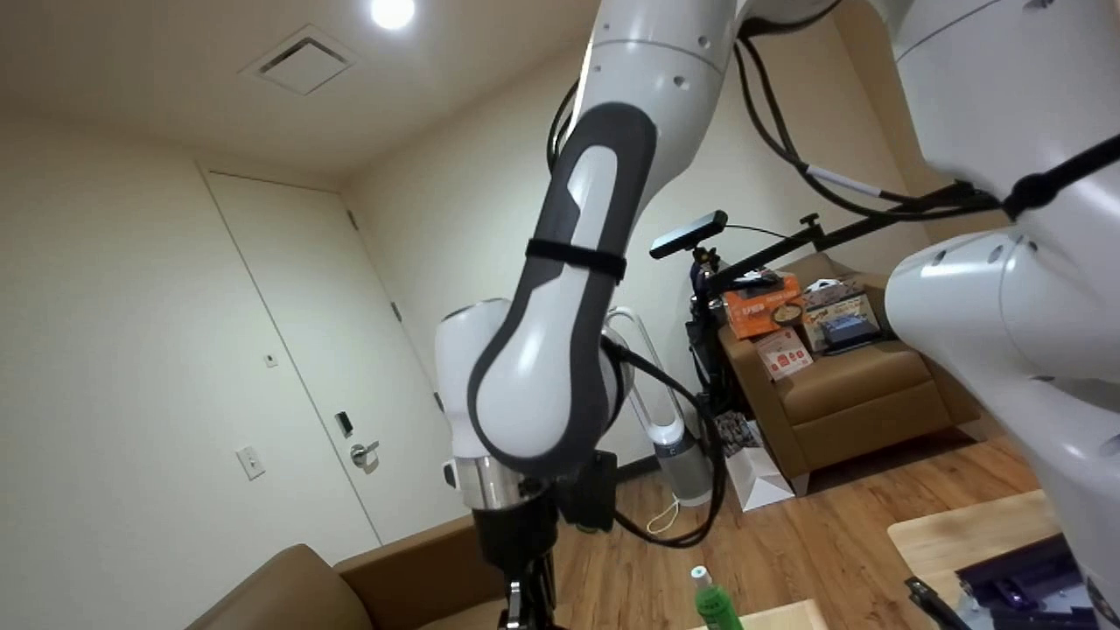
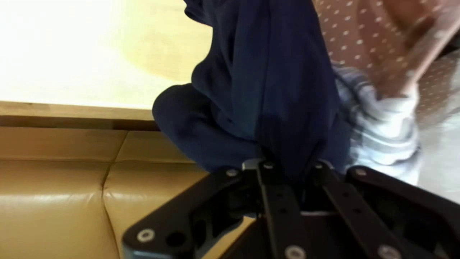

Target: Move the clothes from the table and put them in the laundry bag

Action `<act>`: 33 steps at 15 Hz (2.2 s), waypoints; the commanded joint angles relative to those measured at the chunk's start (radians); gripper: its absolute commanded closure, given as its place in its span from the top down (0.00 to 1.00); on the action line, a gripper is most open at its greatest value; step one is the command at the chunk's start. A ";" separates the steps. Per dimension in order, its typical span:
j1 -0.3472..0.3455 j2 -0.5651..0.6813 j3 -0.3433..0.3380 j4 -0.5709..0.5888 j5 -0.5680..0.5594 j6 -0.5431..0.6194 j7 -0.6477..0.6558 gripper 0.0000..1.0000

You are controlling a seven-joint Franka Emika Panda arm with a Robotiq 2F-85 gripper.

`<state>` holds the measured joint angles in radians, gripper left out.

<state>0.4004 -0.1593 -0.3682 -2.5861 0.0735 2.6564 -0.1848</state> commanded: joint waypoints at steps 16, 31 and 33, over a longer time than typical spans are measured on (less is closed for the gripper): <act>-0.184 -0.415 0.573 0.165 -0.078 -0.526 0.264 0.08; -0.096 -0.588 0.669 0.188 -0.065 -0.560 0.246 0.12; -0.075 -0.577 0.650 0.201 -0.042 -0.546 0.215 0.08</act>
<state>0.3077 -0.7478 0.2988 -2.4009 0.0067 2.0980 0.0629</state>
